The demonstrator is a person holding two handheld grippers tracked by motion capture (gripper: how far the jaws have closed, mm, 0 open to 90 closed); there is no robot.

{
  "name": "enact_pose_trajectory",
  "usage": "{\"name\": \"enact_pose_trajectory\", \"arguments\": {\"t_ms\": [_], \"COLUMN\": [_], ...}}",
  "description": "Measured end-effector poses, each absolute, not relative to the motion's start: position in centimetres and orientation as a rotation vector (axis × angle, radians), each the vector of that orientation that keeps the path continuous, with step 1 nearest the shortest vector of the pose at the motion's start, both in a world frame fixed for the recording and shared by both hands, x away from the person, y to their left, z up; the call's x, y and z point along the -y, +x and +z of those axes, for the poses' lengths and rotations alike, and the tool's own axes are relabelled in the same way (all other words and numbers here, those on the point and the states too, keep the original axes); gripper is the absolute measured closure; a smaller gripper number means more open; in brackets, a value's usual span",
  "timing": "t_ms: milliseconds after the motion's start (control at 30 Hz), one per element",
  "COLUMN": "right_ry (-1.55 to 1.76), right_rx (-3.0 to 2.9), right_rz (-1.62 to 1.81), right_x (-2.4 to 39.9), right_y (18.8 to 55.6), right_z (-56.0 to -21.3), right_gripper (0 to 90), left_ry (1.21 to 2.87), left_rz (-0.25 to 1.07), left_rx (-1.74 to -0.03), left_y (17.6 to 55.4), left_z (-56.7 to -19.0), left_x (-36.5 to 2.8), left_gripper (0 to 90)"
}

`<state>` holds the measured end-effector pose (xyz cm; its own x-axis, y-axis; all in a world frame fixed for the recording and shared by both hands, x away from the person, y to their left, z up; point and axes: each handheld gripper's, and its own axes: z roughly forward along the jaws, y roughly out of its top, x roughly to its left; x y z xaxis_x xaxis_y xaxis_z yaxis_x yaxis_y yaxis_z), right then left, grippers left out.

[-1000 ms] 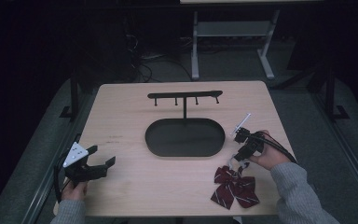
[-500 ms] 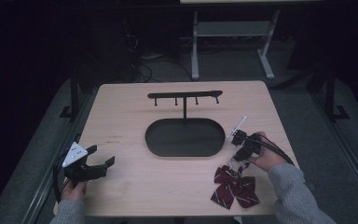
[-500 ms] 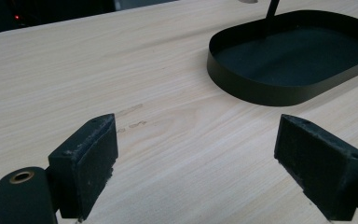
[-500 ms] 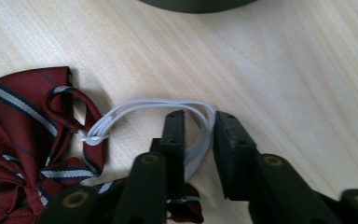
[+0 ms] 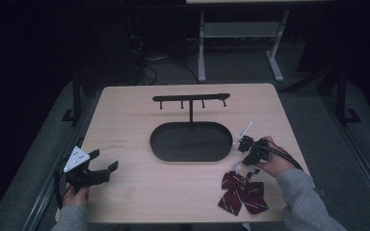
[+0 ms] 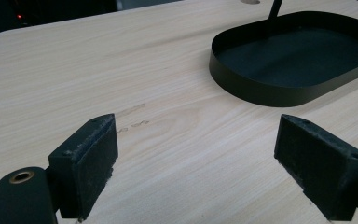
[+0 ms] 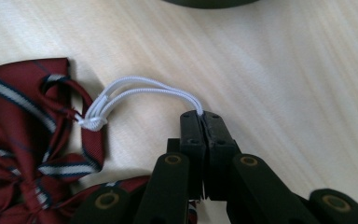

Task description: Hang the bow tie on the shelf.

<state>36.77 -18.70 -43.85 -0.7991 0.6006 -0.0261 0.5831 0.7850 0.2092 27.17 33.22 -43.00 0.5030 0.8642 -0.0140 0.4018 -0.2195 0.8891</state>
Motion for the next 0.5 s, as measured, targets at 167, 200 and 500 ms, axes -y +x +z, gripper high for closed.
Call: {"name": "enact_pose_trajectory", "arguments": {"t_ms": [167, 200, 500], "right_ry": [0.962, 0.961, 0.931], "right_rx": [-2.890, -2.891, -2.867], "right_rz": [0.324, 0.333, 0.384], "right_x": [18.8, 18.9, 18.8], "right_y": [36.2, 36.1, 35.6], "right_z": [-43.3, -43.1, -40.8], "right_gripper": [87.8, 87.8, 88.0], "left_ry": [1.823, 1.825, 1.823], "left_rz": [0.630, 0.631, 0.635], "left_rx": [-1.058, -1.057, -1.056], "left_y": [27.2, 27.1, 27.1], "left_z": [-43.0, -43.0, -43.0], "left_x": [-33.2, -33.2, -33.3], "left_gripper": [12.8, 12.9, 12.9]}}
